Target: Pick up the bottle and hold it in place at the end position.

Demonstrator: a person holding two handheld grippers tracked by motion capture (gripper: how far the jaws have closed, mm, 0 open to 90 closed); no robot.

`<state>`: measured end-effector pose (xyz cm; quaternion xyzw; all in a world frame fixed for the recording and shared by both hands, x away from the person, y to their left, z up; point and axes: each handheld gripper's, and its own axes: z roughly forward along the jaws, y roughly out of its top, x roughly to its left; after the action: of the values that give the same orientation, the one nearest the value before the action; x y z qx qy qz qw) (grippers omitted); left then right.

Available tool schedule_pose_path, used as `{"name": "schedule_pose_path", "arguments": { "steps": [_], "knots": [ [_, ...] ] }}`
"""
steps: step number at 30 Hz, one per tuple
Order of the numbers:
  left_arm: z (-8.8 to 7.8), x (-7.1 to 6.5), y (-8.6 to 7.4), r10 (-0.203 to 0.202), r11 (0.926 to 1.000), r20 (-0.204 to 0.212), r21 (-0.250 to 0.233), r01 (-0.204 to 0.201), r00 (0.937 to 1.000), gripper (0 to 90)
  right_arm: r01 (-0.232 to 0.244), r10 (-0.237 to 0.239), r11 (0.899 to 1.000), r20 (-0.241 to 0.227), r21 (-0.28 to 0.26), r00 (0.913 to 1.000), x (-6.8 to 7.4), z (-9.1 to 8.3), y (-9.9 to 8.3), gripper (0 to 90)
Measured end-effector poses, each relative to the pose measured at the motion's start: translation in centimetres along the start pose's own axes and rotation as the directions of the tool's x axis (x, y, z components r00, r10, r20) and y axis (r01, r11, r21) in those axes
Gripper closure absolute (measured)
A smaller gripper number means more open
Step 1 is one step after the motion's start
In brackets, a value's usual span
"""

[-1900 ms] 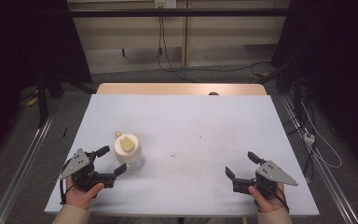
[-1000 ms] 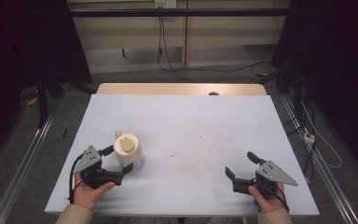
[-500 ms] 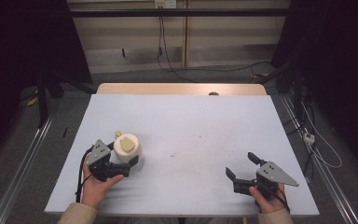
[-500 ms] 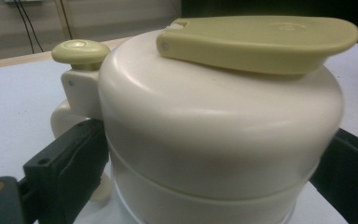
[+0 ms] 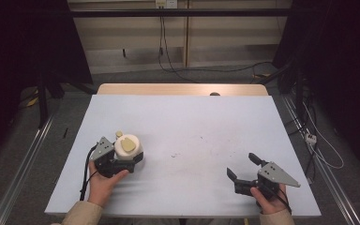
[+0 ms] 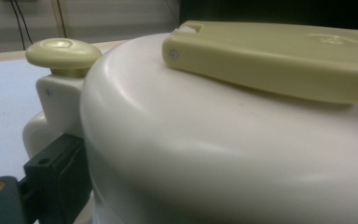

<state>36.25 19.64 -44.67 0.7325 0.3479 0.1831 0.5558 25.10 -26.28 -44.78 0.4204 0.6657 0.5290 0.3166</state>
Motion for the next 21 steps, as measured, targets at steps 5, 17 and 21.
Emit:
{"name": "schedule_pose_path", "arguments": {
  "steps": [5,17,21],
  "knots": [
    [0.1,0.1,0.0,-0.009,0.9999,0.016,-0.008,0.009,0.9998,5.3,0.002,-0.002,1.0,-0.007,0.002,1.0,0.0,0.0,0.0,4.3],
    [0.4,-0.6,0.1,0.05,0.998,0.02,-0.04,-0.049,0.9986,6.1,0.001,-0.001,1.0,-0.016,-0.003,0.9999,0.0,0.1,0.1,4.7],
    [0.3,-1.1,0.4,0.065,0.9965,0.021,-0.054,-0.064,0.9976,6.1,0.0,0.0,1.0,-0.014,-0.006,0.9999,0.0,0.0,0.1,4.7]
  ]
}}
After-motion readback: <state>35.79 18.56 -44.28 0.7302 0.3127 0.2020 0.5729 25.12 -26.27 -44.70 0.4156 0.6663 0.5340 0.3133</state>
